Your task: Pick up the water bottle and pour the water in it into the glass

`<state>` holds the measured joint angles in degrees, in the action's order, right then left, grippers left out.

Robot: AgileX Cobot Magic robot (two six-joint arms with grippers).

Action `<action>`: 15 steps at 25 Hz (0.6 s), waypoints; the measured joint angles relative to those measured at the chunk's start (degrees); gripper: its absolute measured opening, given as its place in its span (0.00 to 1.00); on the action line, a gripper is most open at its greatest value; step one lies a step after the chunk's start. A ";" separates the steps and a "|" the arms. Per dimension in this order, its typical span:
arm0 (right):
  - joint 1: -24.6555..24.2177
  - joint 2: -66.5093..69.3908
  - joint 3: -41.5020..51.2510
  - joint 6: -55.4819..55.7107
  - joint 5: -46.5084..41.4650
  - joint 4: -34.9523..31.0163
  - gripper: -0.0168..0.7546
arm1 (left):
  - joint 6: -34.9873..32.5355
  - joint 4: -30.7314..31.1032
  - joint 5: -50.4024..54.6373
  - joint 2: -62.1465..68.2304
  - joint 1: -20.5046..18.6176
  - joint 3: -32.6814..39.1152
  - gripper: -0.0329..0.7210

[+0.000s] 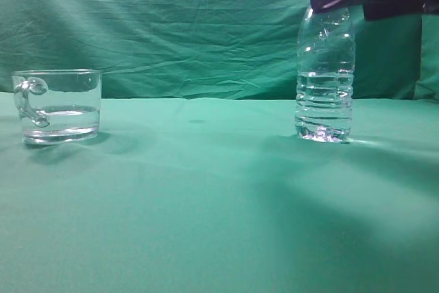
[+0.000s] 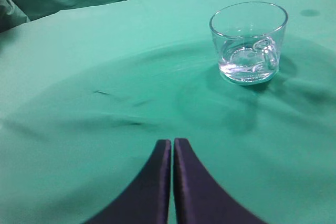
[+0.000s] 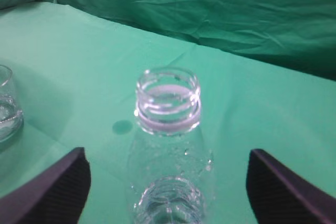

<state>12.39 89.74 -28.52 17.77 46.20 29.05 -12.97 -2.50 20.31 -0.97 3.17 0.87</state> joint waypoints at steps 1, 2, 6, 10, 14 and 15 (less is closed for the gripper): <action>0.00 -2.78 0.76 0.00 -1.47 0.12 0.70 | 0.00 0.00 0.00 0.00 0.00 0.00 0.04; 0.00 -5.23 1.32 0.10 -3.18 0.64 0.66 | 0.00 0.00 0.00 0.00 0.00 0.00 0.04; 0.00 -17.32 2.61 5.80 -12.71 5.46 0.41 | 0.00 0.00 0.00 0.00 0.00 0.00 0.04; 0.00 -28.76 2.73 20.00 -20.97 15.57 0.10 | 0.00 0.00 0.00 0.00 0.00 0.00 0.04; 0.00 -38.33 2.73 35.26 -22.11 30.38 0.02 | 0.00 0.00 0.00 0.00 0.00 0.00 0.04; 0.00 -40.54 2.83 39.54 -22.01 33.31 0.02 | 0.00 0.00 0.00 0.00 0.00 0.00 0.04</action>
<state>12.39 49.20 -25.69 57.31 24.19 62.36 -12.97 -2.50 20.31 -0.97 3.17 0.87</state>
